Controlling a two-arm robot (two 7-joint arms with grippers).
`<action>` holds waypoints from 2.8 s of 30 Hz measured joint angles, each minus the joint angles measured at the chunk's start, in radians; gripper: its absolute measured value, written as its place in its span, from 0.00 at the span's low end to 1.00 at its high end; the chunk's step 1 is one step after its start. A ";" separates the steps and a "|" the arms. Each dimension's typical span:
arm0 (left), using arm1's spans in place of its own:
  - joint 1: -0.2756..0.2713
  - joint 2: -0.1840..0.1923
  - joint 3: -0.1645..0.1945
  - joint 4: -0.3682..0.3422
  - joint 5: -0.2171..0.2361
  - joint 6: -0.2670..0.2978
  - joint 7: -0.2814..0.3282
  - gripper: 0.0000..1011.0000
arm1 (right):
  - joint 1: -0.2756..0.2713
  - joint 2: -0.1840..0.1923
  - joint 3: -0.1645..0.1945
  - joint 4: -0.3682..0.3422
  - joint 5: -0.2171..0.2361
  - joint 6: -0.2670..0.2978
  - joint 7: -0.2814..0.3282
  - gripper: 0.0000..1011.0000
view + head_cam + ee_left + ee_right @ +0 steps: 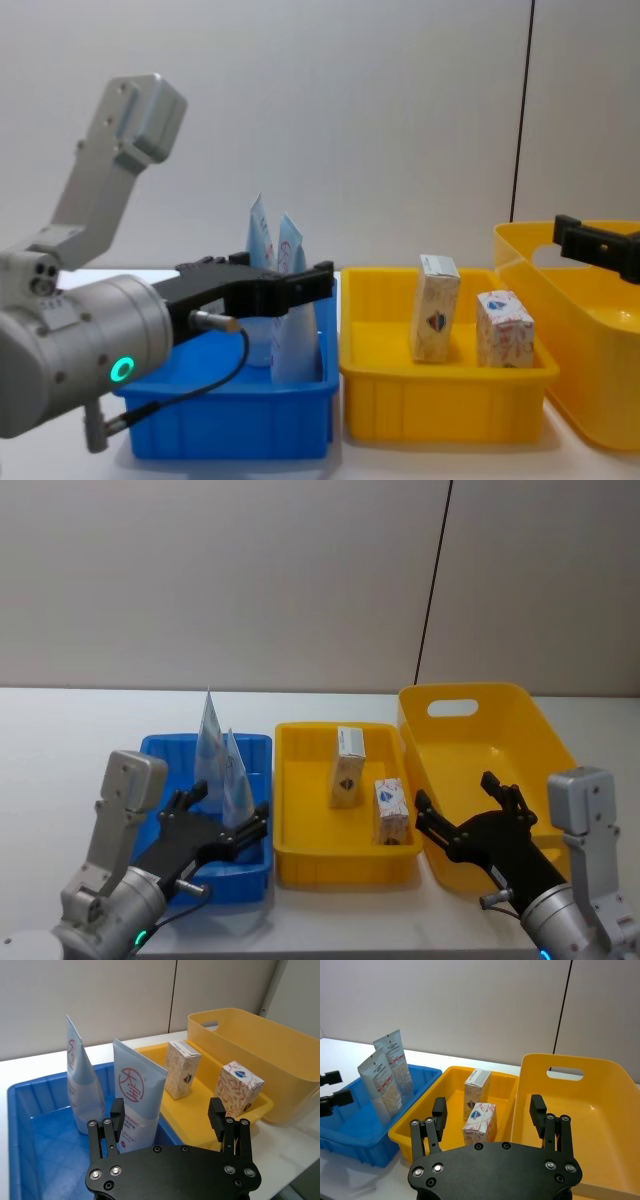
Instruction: Bimanual collaborative sorting of washing and personal care products
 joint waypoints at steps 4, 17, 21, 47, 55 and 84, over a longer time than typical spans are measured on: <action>-0.021 -0.017 0.005 0.030 -0.002 0.011 -0.007 0.99 | 0.000 0.000 0.000 0.000 0.000 0.000 0.000 0.99; -0.075 -0.066 0.015 0.116 0.010 0.049 0.003 0.99 | 0.000 0.000 0.000 0.000 0.000 0.000 0.000 0.99; -0.093 -0.081 0.014 0.150 0.019 0.055 0.015 0.99 | 0.000 0.000 0.000 0.000 0.000 0.000 0.000 0.99; -0.251 -0.169 -0.014 0.441 0.044 -0.009 0.007 0.99 | 0.000 0.000 0.000 0.000 0.000 0.000 0.000 0.99; -0.278 -0.184 -0.020 0.491 0.044 -0.027 -0.003 0.84 | 0.000 0.000 0.000 0.000 0.000 0.000 0.000 0.99; -0.280 -0.176 -0.028 0.496 0.047 -0.062 -0.038 0.29 | 0.000 0.000 0.000 0.000 0.000 0.000 0.000 0.99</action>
